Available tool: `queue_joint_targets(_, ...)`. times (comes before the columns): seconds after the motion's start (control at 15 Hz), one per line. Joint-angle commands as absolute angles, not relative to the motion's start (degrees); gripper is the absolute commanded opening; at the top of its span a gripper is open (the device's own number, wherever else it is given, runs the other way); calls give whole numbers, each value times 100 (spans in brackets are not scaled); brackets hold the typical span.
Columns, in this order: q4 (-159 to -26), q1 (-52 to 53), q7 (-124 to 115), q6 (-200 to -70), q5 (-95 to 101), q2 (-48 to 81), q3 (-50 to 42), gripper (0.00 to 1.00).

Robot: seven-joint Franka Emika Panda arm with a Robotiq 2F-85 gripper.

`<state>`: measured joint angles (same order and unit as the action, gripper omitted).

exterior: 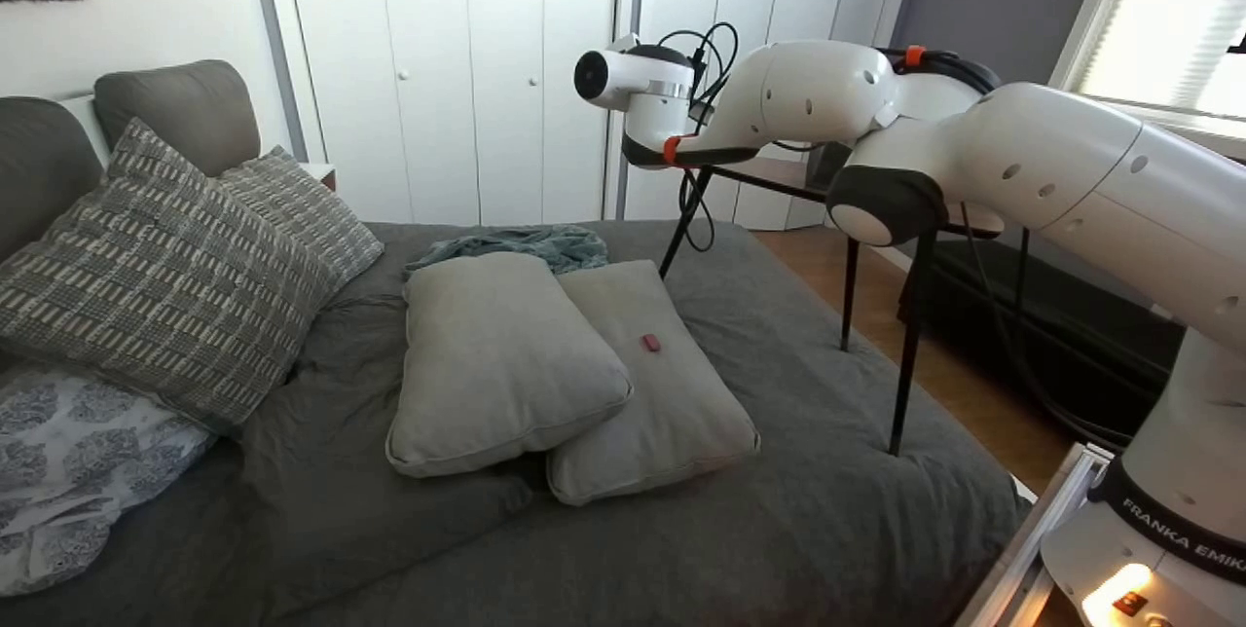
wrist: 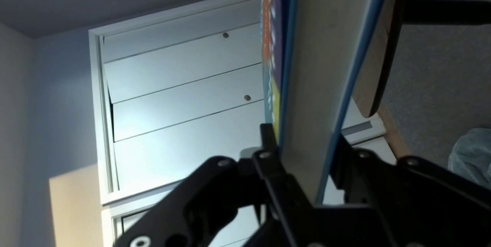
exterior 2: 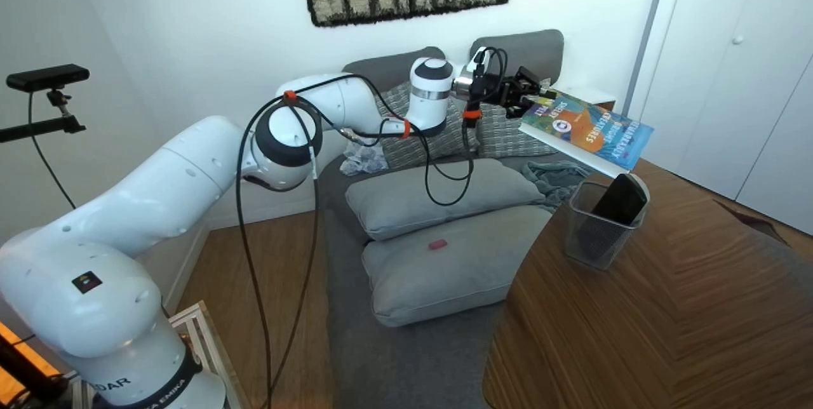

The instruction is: Pick up the book on the bed and put it on the three legged table top

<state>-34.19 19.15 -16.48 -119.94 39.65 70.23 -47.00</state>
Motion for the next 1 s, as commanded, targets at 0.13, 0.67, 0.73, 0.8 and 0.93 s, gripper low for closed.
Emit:
queue_joint_targets(0.13, -3434, 1926, -1631, -11998, 3964, 7063, -4678, 10)
queue_joint_targets(0.67, -3459, 1568, -905, -12046, 4151, 7401, -4780, 10)
queue_joint_targets(0.73, -3431, 1487, -870, -12025, 4140, 7443, -4789, 10)
queue_joint_targets(0.8, -3377, 1380, -909, -12108, 4149, 7505, -4812, 10)
queue_joint_targets(0.93, -3313, 1204, -996, -12204, 4140, 7629, -4832, 10)
